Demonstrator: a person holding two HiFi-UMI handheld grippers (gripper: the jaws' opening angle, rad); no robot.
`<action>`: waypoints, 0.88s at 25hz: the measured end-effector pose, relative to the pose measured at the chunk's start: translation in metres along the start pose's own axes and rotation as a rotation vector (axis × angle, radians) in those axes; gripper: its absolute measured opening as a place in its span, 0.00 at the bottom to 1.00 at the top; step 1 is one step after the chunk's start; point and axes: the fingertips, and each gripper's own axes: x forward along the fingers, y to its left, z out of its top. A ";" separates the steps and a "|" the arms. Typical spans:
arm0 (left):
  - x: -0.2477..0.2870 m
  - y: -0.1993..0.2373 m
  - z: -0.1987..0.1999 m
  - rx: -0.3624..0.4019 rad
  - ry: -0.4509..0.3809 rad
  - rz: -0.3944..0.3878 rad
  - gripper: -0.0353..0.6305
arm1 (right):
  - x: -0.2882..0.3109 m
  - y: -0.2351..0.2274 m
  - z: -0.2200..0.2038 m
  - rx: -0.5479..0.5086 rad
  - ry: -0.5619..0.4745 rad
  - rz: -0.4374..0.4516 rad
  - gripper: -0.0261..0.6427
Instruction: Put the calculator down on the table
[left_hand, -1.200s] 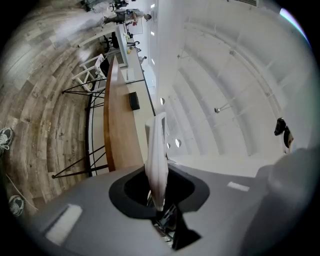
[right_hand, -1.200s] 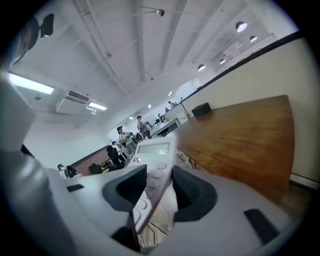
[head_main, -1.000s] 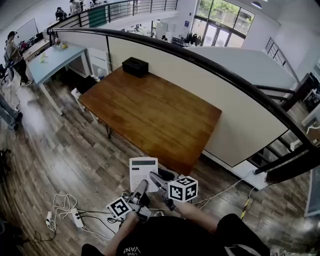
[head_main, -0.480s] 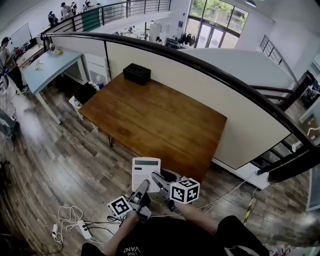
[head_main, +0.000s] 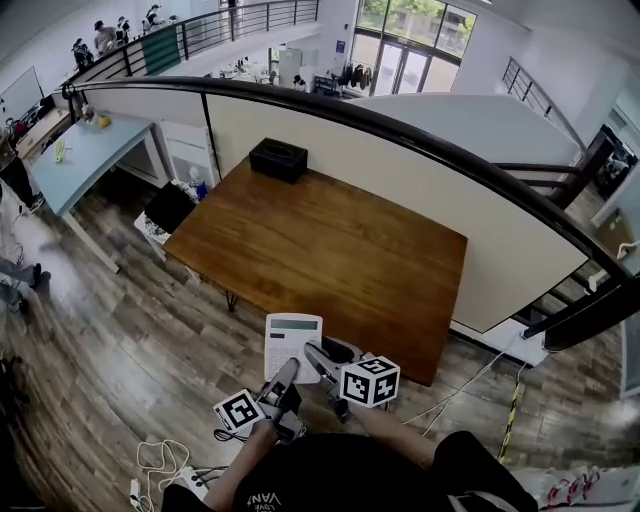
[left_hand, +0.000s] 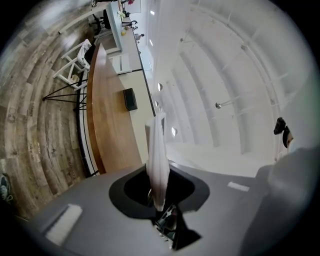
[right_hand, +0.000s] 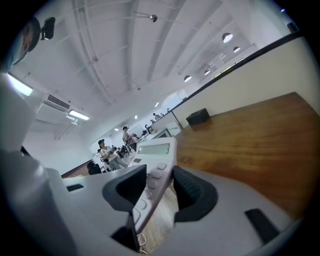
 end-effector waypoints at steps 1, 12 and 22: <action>-0.002 0.002 0.008 0.000 0.006 0.000 0.15 | 0.007 0.002 0.000 0.003 -0.002 -0.006 0.30; -0.013 0.015 0.071 -0.007 0.026 -0.020 0.15 | 0.068 0.023 0.009 0.003 0.003 -0.022 0.30; 0.014 0.035 0.100 -0.036 0.036 -0.002 0.15 | 0.104 -0.002 0.022 0.026 0.014 -0.033 0.30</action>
